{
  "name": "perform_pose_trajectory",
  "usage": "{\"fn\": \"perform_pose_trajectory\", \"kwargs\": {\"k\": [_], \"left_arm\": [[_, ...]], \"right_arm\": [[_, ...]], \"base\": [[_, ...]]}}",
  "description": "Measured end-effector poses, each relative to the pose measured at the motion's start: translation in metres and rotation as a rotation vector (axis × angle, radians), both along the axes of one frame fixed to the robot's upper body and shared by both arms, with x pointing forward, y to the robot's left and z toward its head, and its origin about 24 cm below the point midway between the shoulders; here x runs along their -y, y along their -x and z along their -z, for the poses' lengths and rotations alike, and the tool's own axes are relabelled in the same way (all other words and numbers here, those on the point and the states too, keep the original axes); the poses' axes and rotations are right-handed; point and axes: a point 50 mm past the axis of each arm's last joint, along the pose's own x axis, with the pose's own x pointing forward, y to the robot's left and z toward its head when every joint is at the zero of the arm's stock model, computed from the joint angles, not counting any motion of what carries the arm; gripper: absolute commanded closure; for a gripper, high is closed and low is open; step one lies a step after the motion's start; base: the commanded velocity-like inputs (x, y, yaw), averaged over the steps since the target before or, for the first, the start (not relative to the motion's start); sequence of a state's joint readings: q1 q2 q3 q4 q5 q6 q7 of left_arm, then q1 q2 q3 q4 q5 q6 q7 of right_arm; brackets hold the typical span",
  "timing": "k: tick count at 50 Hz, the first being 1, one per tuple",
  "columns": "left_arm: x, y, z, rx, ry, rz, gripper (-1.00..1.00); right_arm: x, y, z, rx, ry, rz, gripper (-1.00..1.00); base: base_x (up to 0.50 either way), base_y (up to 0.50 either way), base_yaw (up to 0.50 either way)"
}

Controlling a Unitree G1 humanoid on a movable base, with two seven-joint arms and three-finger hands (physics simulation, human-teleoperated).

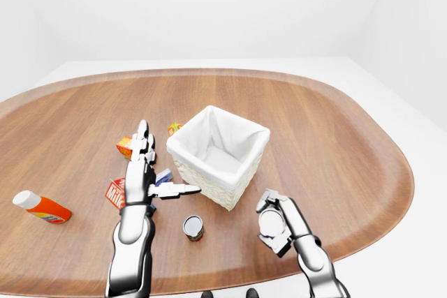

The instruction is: Pick up the alphabet soup, and put it in the basket.

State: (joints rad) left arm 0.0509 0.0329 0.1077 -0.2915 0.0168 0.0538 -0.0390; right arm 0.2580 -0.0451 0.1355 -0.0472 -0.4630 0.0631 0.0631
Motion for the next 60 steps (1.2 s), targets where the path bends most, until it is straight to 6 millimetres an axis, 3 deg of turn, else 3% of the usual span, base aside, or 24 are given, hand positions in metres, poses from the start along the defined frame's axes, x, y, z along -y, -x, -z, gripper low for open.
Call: {"fn": "perform_pose_trajectory", "kwargs": {"k": [15,27,45,60], "left_arm": [[0.001,0.0,0.001,-0.001,-0.002,0.0,-1.0],[0.001,-0.001,0.002,-0.003,-0.003,0.001,-1.0],[0.002,-0.001,0.002,-0.007,-0.005,0.002,-1.0],[0.003,0.0,0.002,-0.009,-0.006,0.002,-1.0]], "right_arm": [[0.007,0.004,-0.04,0.14,-0.008,0.016,1.0],[0.004,0.004,-0.085,0.311,0.029,-0.037,1.0],[-0.015,0.0,-0.153,0.582,0.159,-0.189,1.0],[-0.035,-0.006,-0.196,0.738,0.304,-0.305,1.0]], "base": [[0.0,0.0,0.0],[0.0,0.0,0.0],[0.0,0.0,0.0],[0.0,0.0,0.0]]}}
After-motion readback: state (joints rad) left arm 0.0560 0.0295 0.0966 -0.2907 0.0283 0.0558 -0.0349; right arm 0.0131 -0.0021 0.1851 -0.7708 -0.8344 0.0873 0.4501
